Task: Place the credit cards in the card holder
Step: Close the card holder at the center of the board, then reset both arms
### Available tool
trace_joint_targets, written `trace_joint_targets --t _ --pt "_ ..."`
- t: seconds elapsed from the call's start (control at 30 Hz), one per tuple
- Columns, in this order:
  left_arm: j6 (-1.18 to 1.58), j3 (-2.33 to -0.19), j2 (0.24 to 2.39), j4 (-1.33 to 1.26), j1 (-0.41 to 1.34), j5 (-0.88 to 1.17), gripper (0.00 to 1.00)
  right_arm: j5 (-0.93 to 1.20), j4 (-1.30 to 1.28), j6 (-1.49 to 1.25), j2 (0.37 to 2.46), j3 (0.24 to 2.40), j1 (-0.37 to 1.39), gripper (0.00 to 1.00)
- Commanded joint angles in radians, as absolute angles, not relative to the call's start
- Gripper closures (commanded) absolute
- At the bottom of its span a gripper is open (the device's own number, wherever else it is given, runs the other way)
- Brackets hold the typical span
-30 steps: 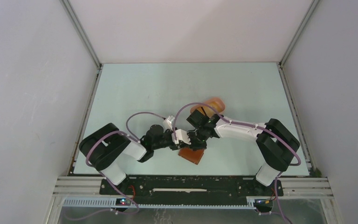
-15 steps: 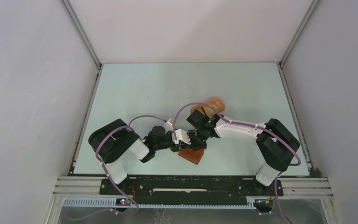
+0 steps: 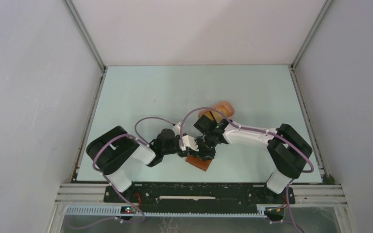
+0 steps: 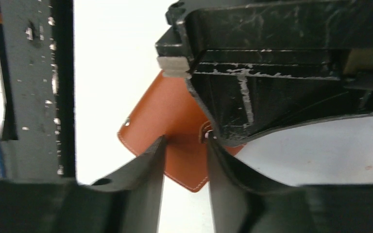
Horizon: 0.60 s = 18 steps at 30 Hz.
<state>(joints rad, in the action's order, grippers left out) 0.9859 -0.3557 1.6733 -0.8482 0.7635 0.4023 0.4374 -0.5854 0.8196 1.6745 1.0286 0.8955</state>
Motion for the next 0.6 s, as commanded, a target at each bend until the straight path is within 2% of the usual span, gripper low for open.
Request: trace_joint_targets --t 0.0,0.17,0.23,0.37,0.43,0.5,0.57 --pt "0.902 -0.372 1.627 -0.675 0.770 0.370 0.95 0.456 -0.623 0.804 1.653 1.075 0.900 0.48" --pt "0.787 -0.447 1.394 -0.477 0.750 0.273 0.77 0.552 -0.774 0.883 1.513 1.109 0.811 0.36" --pt "0.688 -0.481 1.277 -0.359 0.750 0.202 0.69 0.591 -0.818 0.917 1.449 1.108 0.764 0.35" --pt "0.503 -0.534 1.027 -0.150 0.750 0.088 0.60 0.679 -0.861 0.941 1.303 1.106 0.648 0.34" --pt "0.423 -0.552 0.904 -0.071 0.750 0.045 0.53 0.686 -0.855 0.929 1.222 1.106 0.587 0.32" --pt "0.358 -0.587 0.796 0.007 0.751 0.004 0.40 0.660 -0.809 0.856 1.130 1.106 0.508 0.25" --pt "0.322 -0.634 0.716 0.094 0.749 -0.048 0.21 0.664 -0.773 0.753 1.074 1.126 0.397 0.10"
